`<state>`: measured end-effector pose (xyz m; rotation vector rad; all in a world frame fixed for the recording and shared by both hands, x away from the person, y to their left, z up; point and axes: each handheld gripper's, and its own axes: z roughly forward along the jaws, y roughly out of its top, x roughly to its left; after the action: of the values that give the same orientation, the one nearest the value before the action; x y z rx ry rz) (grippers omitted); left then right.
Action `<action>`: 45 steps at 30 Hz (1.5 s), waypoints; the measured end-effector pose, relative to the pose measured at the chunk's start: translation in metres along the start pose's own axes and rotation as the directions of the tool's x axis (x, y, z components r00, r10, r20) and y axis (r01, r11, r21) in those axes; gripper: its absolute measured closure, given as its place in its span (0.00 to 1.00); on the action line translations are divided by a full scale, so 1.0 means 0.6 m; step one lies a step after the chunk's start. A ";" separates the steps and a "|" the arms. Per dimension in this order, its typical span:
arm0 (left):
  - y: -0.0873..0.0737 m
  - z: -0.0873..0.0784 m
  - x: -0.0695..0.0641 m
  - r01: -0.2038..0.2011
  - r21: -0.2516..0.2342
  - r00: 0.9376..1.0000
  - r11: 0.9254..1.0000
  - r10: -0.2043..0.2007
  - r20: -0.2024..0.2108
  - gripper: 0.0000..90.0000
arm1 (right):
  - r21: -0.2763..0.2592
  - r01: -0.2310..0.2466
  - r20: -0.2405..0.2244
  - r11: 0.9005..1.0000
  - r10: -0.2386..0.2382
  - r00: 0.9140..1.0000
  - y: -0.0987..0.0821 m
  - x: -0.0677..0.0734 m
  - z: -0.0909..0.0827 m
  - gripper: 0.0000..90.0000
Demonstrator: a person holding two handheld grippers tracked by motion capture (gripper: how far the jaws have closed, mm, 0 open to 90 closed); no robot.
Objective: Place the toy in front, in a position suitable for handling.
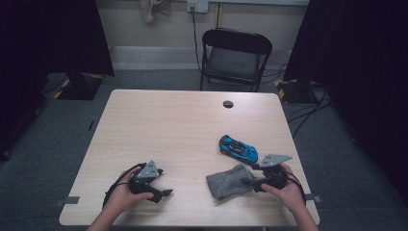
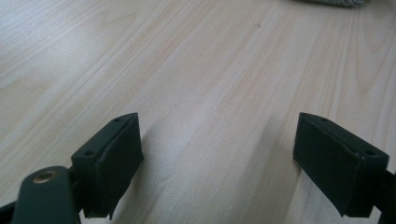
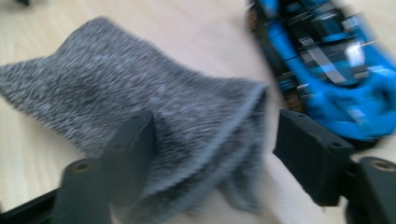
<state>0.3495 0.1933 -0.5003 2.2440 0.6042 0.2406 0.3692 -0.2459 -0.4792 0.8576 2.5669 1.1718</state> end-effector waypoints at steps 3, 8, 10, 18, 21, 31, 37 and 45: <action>0.000 0.000 -0.001 0.002 -0.001 1.000 1.000 -0.002 -0.001 0.17 | 0.031 0.034 -0.030 0.999 -0.033 0.999 -0.003 0.007 0.014 0.40; 0.000 0.000 -0.001 0.000 0.001 1.000 1.000 0.000 0.000 0.17 | 0.028 0.005 -0.057 1.000 -0.004 0.998 -0.005 0.004 0.021 0.47; 0.000 -0.001 -0.001 0.003 0.002 1.000 1.000 -0.003 0.000 0.17 | 0.021 -0.011 -0.075 1.000 0.013 0.997 -0.010 0.003 0.024 0.52; -0.001 -0.001 -0.001 0.011 0.000 1.000 1.000 -0.011 0.001 0.17 | 0.045 -0.059 -0.101 0.997 0.063 0.993 -0.006 0.007 0.024 0.78; -0.001 -0.002 0.000 0.012 0.002 1.000 1.000 -0.012 0.004 0.17 | 0.055 -0.060 -0.095 0.997 0.065 0.993 -0.003 0.010 0.024 0.82; -0.001 -0.004 0.002 0.021 0.006 1.000 1.000 -0.021 0.007 0.17 | 0.052 -0.098 -0.091 0.994 0.102 0.991 -0.001 0.009 0.024 0.85; -0.001 -0.004 0.001 0.035 -0.002 0.999 0.999 -0.035 0.007 0.17 | 0.042 -0.116 -0.115 0.992 0.120 0.986 -0.005 0.007 0.023 0.55; -0.001 -0.005 0.003 0.035 0.005 0.999 0.999 -0.035 0.005 0.17 | 0.005 -0.068 -0.051 0.998 0.068 0.996 0.012 0.016 0.010 0.25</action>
<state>0.3497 0.1965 -0.4987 2.2360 0.6415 0.2154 0.3670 -0.2331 -0.4772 0.9341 2.5997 1.2241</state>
